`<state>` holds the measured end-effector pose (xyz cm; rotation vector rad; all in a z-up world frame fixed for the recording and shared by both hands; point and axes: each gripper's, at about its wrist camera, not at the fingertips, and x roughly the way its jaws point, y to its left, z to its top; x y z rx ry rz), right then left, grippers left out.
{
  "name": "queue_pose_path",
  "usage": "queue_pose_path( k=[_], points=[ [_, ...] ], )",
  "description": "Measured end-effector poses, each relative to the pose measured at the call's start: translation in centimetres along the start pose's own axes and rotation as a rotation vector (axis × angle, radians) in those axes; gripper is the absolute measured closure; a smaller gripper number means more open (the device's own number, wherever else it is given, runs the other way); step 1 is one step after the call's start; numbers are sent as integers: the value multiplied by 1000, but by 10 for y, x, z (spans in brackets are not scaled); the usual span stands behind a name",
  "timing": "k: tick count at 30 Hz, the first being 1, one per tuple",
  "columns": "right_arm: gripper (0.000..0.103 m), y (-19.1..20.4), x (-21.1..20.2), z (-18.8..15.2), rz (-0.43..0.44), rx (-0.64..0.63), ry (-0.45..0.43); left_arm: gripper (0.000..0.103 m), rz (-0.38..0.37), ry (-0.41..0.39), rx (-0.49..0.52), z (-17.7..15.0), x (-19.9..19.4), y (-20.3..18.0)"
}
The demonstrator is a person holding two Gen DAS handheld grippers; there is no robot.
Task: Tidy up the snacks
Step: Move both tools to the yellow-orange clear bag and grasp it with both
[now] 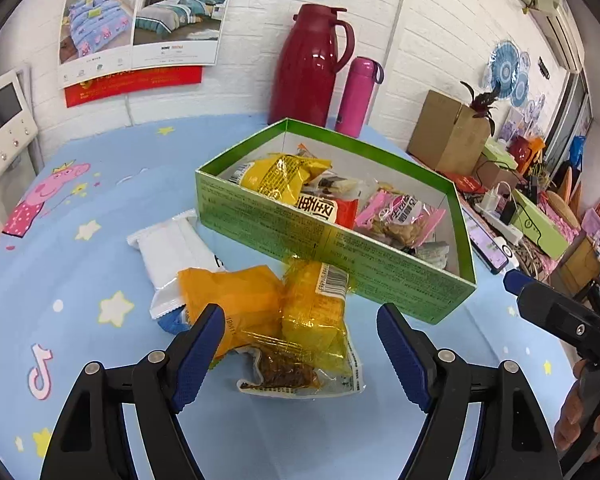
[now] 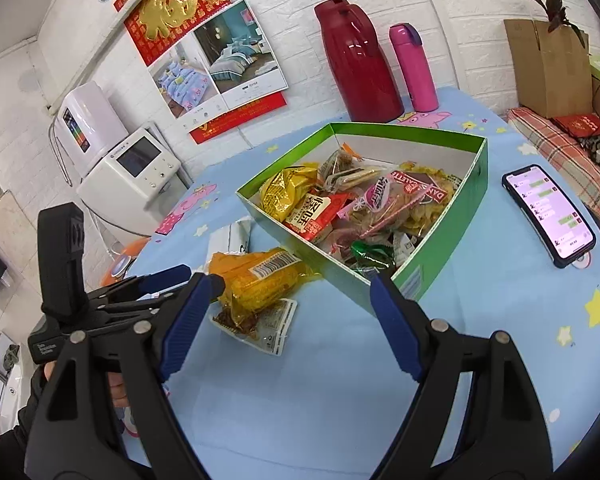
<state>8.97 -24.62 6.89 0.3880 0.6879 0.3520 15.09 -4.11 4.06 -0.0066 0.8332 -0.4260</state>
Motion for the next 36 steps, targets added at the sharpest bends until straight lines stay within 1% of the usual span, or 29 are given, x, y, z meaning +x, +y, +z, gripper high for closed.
queue_pose_path(
  k=[4,7,9,10,11,13,14,16,17,19,21,22,23,25,27,30,33,35,36],
  points=[
    [21,-6,2,-5,-9,21,16,23,31,17,25,5,22,-7],
    [21,-8,4,-9,-15,26,29,24,22,55,31,8,42,-9],
    [21,-9,5,-11,-18,25,37,52,11,86,62,2,51,-10],
    [21,-9,5,-13,-16,24,40,59,-11,105,74,-2,54,-10],
    [21,-10,6,-14,-12,22,45,62,-15,103,83,-8,51,-11],
    [21,-8,10,-17,-9,18,63,63,-31,98,112,-20,40,-13],
    [21,-7,12,-18,-2,14,72,63,-40,98,115,-27,32,-13],
    [21,-3,16,-21,17,5,93,63,-83,103,119,-42,12,-11],
    [21,0,19,-24,33,-4,108,63,-90,103,131,-51,1,-10],
    [21,6,27,-27,66,-14,141,61,-70,99,170,-66,-18,-9],
    [21,13,36,-33,105,-21,183,49,-27,98,185,-80,-33,-4],
    [21,17,41,-37,125,-22,206,40,-15,105,168,-86,-40,1],
    [21,20,45,-40,139,-21,222,38,-20,108,136,-91,-46,8],
    [21,26,52,-46,168,-24,253,38,-60,113,51,-101,-59,23],
    [21,32,60,-52,194,-19,285,38,-79,104,-30,-108,-69,34],
    [21,39,71,-59,240,4,328,38,-125,72,-119,-120,-81,43],
    [21,46,80,-62,261,12,353,36,-114,56,-152,-130,-88,45],
    [21,52,84,-65,281,6,376,29,-108,56,-163,-132,-90,46],
    [21,54,86,-66,287,4,386,29,-112,53,-168,-132,-92,47]
  ],
)
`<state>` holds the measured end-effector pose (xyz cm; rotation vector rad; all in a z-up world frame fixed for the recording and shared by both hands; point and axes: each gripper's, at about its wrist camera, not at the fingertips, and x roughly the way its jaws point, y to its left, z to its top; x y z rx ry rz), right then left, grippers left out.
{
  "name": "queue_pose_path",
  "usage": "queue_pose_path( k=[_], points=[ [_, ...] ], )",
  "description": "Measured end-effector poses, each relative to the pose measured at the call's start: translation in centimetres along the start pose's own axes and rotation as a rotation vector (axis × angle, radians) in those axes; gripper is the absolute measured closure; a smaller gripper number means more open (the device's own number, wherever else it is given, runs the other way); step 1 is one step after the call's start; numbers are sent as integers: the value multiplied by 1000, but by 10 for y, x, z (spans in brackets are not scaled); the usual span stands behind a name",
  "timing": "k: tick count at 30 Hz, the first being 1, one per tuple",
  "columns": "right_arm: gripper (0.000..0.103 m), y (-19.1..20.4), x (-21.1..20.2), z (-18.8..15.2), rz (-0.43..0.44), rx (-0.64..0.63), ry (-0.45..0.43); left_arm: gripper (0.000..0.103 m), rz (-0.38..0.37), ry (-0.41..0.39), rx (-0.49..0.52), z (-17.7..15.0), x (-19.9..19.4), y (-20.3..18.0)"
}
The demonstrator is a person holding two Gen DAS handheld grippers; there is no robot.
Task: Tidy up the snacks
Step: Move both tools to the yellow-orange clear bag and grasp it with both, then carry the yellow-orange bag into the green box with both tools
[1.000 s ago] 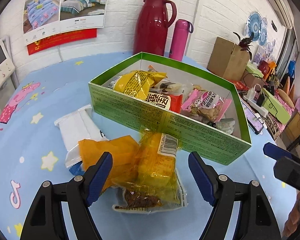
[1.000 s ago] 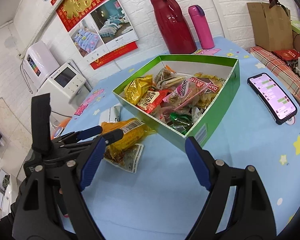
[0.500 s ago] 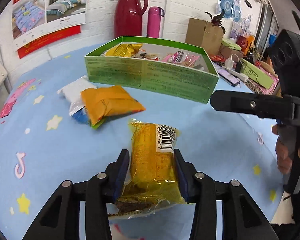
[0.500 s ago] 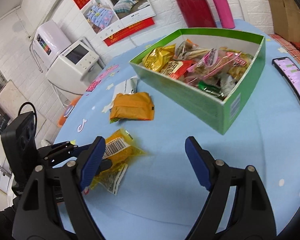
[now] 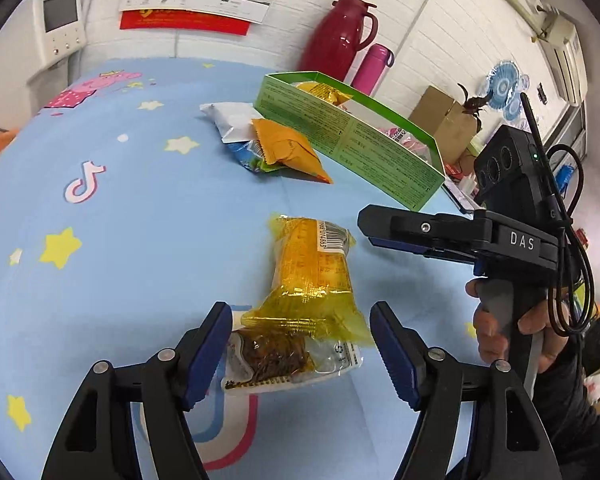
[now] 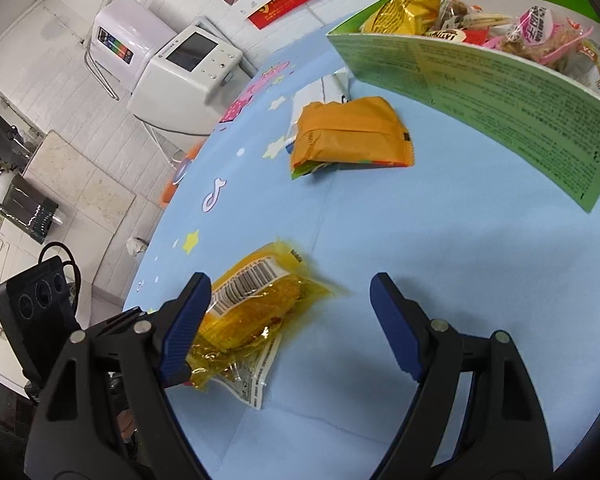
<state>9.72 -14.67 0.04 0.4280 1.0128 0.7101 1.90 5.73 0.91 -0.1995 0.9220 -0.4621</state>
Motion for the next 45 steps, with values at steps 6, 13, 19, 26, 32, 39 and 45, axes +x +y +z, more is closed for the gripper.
queue_pose_path(
  k=[6,13,19,26,32,39,45],
  points=[
    [21,-1,20,1,68,67,45,28,-11,7,15,8,12,-3],
    [61,0,34,4,85,97,38,46,15,30,38,14,46,0],
    [65,11,9,10,71,48,-39,50,-4,-11,84,25,35,-17],
    [65,18,-42,37,31,-3,-191,50,-43,-87,184,66,27,-56],
    [65,5,-87,66,-39,-6,-305,50,-110,-134,273,112,42,-94],
    [65,-25,-115,110,-129,18,-391,50,-178,-134,340,171,84,-126],
    [66,-63,-117,138,-163,68,-404,50,-170,-92,360,196,127,-138]
  ],
)
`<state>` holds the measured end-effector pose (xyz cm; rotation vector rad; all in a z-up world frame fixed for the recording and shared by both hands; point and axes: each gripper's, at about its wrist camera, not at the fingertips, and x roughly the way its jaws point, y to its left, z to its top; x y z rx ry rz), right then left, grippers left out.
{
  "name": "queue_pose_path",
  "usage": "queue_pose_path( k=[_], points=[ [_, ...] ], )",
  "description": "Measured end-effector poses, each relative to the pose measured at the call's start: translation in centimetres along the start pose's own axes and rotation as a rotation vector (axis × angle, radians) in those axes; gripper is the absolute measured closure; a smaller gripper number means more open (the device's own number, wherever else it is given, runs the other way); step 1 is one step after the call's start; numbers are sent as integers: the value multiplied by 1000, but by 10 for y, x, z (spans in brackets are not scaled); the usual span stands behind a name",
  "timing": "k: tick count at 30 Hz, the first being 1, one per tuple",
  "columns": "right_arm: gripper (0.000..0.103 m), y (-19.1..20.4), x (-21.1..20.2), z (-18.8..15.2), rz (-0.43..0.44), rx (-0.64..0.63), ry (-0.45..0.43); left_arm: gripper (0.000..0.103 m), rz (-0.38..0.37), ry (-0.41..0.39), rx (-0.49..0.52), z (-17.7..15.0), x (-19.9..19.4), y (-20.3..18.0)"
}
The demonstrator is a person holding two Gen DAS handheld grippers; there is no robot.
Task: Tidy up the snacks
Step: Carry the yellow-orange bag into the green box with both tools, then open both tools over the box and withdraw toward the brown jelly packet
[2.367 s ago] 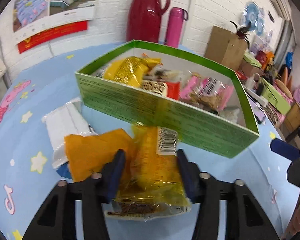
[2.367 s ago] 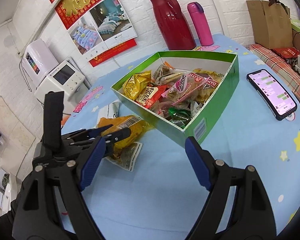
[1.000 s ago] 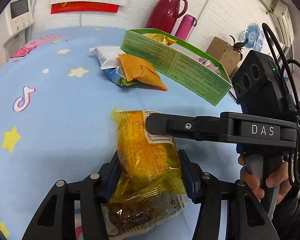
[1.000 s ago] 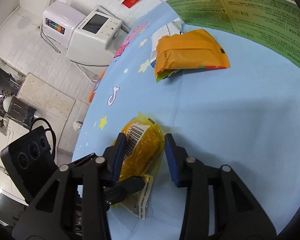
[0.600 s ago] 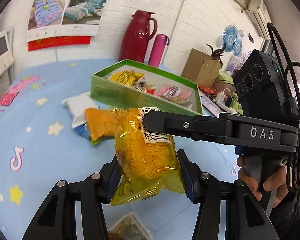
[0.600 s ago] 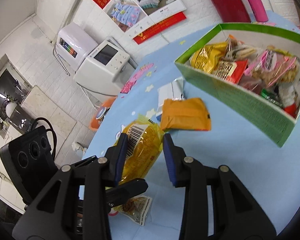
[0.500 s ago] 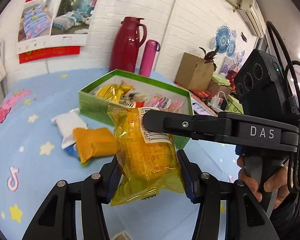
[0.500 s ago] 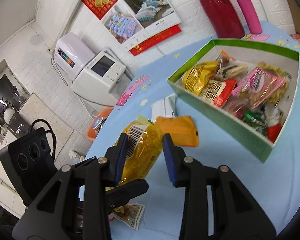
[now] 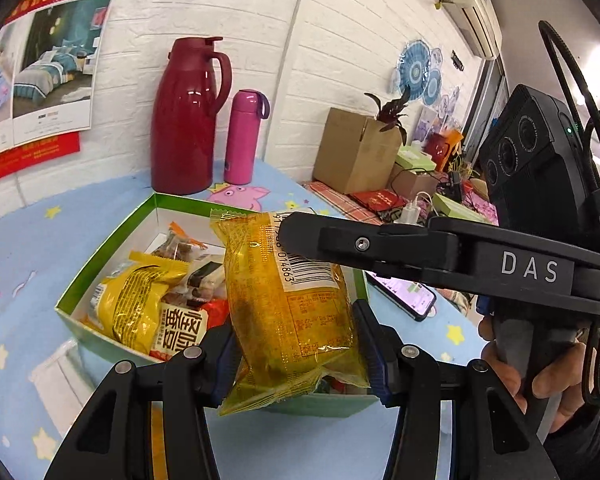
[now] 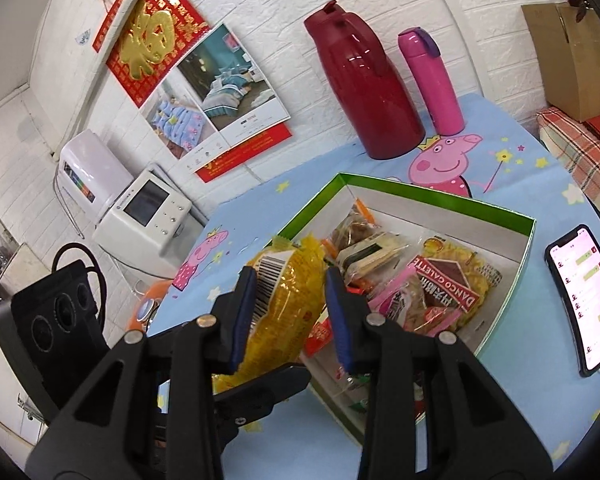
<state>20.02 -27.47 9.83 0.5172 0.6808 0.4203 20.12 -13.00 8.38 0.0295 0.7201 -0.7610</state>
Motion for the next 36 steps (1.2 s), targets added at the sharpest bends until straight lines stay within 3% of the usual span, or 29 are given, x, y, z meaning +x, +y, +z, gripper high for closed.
queue_pose_path(
  k=[4,6,7,8,10,16,27,32,36],
  points=[
    [66,-20,14,7,-33,25,3,50,31,37,17,6,28,7],
    [65,-29,22,8,-94,23,5,33,81,71,10,9,42,14],
    [57,-33,25,7,-123,21,8,17,134,90,-10,9,48,19],
    [37,-36,28,5,-138,22,10,15,181,92,-36,8,50,25],
    [26,-42,26,1,-166,27,-10,14,180,78,-67,5,47,35],
    [26,-45,17,-7,-158,53,-8,14,214,58,-117,-5,27,46],
    [21,7,-34,-37,-107,-36,-54,14,284,9,-123,-35,-50,28],
    [20,30,-45,-69,-71,-66,9,14,296,25,-125,-66,-86,25],
    [20,46,-50,-105,-32,-87,108,14,295,49,-142,-106,-123,33]
  ],
)
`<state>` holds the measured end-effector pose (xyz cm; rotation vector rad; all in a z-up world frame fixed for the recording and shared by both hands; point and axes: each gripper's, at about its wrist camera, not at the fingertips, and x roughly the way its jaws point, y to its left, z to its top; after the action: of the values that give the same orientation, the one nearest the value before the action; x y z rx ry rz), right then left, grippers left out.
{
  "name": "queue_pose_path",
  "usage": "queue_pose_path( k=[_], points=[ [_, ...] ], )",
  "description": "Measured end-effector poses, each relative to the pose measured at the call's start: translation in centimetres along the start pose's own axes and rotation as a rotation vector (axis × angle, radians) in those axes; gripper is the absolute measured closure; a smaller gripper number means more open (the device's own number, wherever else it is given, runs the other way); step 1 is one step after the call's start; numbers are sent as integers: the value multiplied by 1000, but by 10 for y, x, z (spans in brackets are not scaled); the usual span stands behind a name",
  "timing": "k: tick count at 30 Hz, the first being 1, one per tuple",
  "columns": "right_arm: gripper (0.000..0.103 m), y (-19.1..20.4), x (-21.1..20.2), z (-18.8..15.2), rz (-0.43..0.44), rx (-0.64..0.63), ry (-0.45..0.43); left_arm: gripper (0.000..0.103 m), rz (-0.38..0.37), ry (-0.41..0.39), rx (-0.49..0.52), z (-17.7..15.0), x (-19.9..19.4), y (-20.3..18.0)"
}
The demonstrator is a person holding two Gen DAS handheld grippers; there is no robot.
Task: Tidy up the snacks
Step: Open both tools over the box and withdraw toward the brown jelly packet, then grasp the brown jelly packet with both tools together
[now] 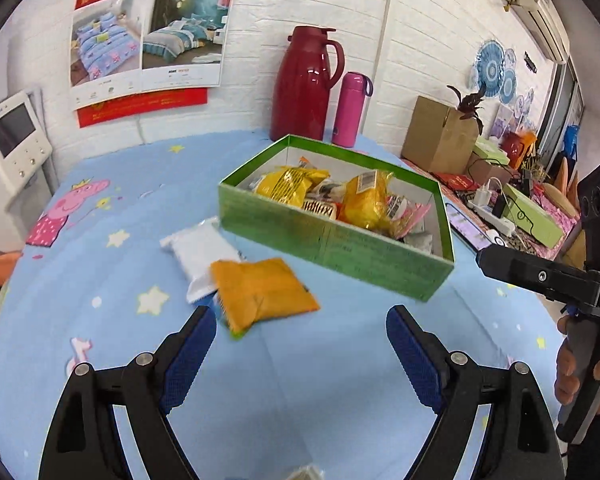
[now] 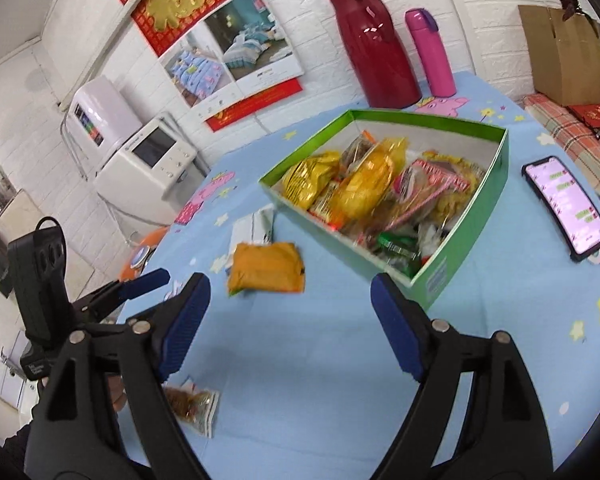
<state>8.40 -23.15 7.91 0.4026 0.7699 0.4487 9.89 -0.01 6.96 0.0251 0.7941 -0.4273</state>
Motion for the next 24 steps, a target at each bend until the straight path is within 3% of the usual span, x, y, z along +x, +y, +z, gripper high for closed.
queue_pose_path(
  k=[7,10,19,24],
  points=[
    [20,26,31,-70,133,-23,254,14,1,107,-81,-75,-38,40],
    [20,34,45,-87,162,-38,317,15,-18,134,-115,-100,-44,48],
    [40,71,71,-112,153,-227,388,27,-97,159,-160,-130,-40,48],
    [44,84,79,-121,142,-325,362,33,-153,182,-196,-131,-27,51]
  ],
)
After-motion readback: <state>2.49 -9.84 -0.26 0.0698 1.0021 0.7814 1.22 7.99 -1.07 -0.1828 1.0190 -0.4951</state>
